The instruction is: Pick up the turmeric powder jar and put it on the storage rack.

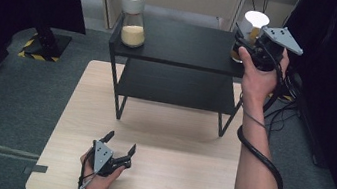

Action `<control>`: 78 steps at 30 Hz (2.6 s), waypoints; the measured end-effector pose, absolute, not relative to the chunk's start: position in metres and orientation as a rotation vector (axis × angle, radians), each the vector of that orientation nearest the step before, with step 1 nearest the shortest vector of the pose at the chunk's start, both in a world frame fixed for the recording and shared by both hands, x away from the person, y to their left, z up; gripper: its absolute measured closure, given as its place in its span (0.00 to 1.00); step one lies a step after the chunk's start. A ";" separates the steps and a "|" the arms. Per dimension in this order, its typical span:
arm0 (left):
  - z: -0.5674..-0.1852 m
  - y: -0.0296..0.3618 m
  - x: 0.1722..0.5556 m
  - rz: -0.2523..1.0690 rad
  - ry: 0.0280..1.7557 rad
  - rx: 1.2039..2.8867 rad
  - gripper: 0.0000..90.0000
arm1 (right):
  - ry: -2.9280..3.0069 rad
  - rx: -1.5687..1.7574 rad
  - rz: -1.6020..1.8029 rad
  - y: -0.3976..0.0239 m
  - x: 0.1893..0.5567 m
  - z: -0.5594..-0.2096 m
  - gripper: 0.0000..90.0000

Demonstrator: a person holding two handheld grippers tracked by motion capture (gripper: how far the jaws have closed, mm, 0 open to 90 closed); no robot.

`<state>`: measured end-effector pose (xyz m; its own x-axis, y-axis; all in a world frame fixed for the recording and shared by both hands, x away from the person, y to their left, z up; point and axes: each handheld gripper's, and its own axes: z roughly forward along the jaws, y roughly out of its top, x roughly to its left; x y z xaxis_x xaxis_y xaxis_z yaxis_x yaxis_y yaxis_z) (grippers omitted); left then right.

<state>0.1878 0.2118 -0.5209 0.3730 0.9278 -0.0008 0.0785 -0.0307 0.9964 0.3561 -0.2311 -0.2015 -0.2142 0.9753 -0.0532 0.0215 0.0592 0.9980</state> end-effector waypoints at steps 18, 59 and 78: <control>-0.521 0.211 0.188 0.897 0.968 1.441 0.11 | 1.402 1.094 1.327 -0.233 0.357 -0.203 0.33; -0.521 0.210 0.187 0.905 0.963 1.445 0.11 | 1.401 1.051 1.451 -0.256 0.319 -0.215 0.12; -0.521 0.209 0.187 0.911 0.961 1.448 0.11 | 1.414 0.988 1.459 -0.264 0.296 -0.232 0.12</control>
<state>0.1868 0.2086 -0.5210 0.3707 0.9285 0.0205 0.0698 -0.0499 0.9963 0.2964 -0.2638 -0.2322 -0.3231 0.9461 -0.0216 -0.0512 0.0053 0.9987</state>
